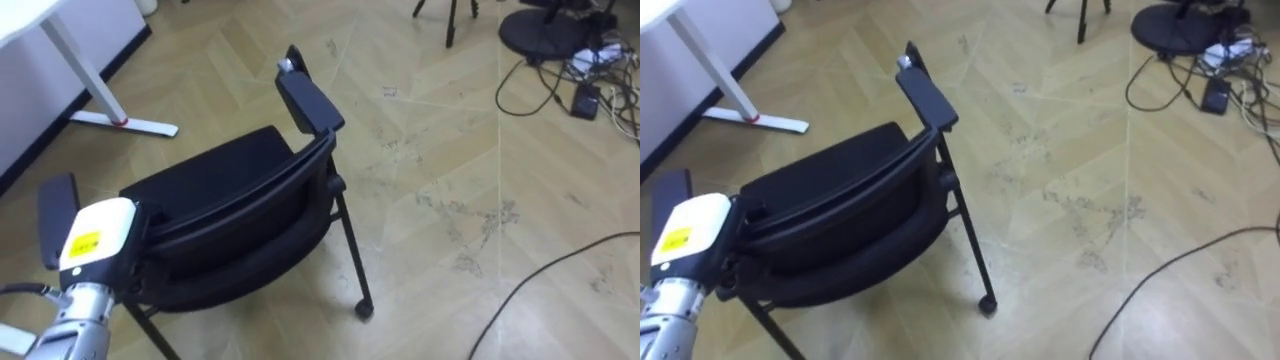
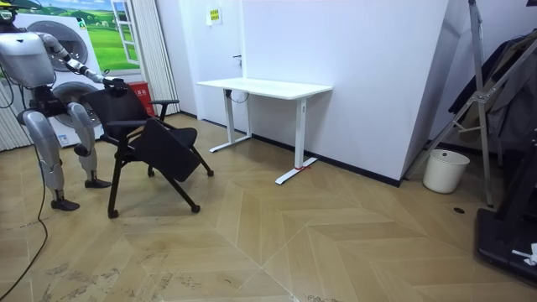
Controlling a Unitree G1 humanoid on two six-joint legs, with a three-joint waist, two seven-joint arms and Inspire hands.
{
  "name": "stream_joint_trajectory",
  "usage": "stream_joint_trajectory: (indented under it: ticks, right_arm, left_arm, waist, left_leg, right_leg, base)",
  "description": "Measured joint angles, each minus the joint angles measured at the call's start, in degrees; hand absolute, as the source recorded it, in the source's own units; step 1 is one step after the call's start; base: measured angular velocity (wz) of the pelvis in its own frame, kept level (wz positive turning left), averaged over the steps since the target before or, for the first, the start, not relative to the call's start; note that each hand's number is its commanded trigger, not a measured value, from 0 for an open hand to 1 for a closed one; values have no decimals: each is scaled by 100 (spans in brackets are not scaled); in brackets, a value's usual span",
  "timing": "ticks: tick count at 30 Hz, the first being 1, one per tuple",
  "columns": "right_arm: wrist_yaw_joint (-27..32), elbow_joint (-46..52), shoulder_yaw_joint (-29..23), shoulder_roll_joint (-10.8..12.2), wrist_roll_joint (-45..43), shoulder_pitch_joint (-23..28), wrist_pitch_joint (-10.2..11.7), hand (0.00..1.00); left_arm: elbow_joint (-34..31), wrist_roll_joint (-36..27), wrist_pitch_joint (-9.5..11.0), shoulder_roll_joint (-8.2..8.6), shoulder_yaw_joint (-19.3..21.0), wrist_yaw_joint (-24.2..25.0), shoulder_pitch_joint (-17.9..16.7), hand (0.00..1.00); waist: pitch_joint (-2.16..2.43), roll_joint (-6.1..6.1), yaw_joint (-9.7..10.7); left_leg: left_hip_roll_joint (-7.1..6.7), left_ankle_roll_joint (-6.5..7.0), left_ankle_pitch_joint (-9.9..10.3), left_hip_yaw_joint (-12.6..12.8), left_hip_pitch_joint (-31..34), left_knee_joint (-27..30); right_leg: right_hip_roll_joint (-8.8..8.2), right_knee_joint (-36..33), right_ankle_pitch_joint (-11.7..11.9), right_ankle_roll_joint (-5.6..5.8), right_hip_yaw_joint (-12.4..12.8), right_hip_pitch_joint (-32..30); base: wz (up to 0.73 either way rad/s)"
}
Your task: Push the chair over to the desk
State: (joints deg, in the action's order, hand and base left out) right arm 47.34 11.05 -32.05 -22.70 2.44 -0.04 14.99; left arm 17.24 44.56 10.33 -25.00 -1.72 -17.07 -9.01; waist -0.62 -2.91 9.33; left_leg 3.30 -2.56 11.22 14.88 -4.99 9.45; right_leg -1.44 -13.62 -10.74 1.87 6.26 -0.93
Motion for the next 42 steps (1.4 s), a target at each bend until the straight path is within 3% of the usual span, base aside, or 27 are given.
stream_joint_trajectory:
  ticks: [3,8,10,14,19,22,29,36,42]
  right_arm:
    - [-258,67,386,-108,-555,-313,-3,0]
    - [-742,298,878,-808,-1053,-642,-10,0]
    - [-958,335,1013,-927,-1268,-713,-8,0]
    - [-1449,558,1372,-943,-2032,-814,-1,0]
    - [-2020,833,1972,-949,-2406,-906,37,0]
    - [-2391,861,2270,-1130,-2797,-973,39,0]
    - [-3307,1079,3168,-1217,-2801,-1136,175,0]
    - [-3973,1040,3592,-1220,-2768,-1241,123,0]
    - [-4330,954,3781,-1222,-2801,-1244,122,0]
  left_arm:
    - [16,20,16,-1,-12,105,57,100]
    - [-41,183,48,-86,-27,253,211,100]
    - [-49,252,55,-133,-25,278,238,100]
    - [-63,449,83,-182,-25,313,307,100]
    - [-39,462,129,-228,-88,246,355,100]
    - [-27,494,194,-236,-119,300,448,100]
    - [-32,504,333,-335,-175,384,560,100]
    - [193,488,427,-441,-293,360,757,100]
    - [284,484,506,-585,-335,406,860,100]
  waist:
    - [-19,33,-37]
    - [-44,251,-183]
    - [-8,315,-203]
    - [2,430,-338]
    - [8,436,-421]
    - [7,445,-556]
    - [-24,503,-719]
    - [-20,552,-832]
    - [-25,664,-824]
  left_leg:
    - [1,0,0,2,-65,-27]
    - [8,0,0,-12,-150,-28]
    - [12,0,0,-12,-180,-28]
    - [25,0,0,-9,-296,-71]
    - [32,1,0,-14,-249,-98]
    - [50,1,-1,-6,-258,-98]
    - [128,-1,0,-21,-254,-99]
    - [129,-1,0,-21,-261,-98]
    - [130,-1,0,-116,-273,-77]
  right_leg:
    - [2,3,0,0,-6,81]
    - [2,116,3,-5,-29,200]
    - [3,139,4,-7,-33,245]
    - [14,219,43,-12,-44,387]
    - [13,282,110,-14,-99,406]
    - [30,275,116,-24,-98,414]
    - [85,290,143,-69,-250,431]
    - [83,286,146,-74,-277,429]
    - [73,301,148,-77,-372,500]
  base:
    - [2]
    - [1]
    - [5]
    - [0]
    - [0]
    - [0]
    - [2]
    - [0]
    - [7]
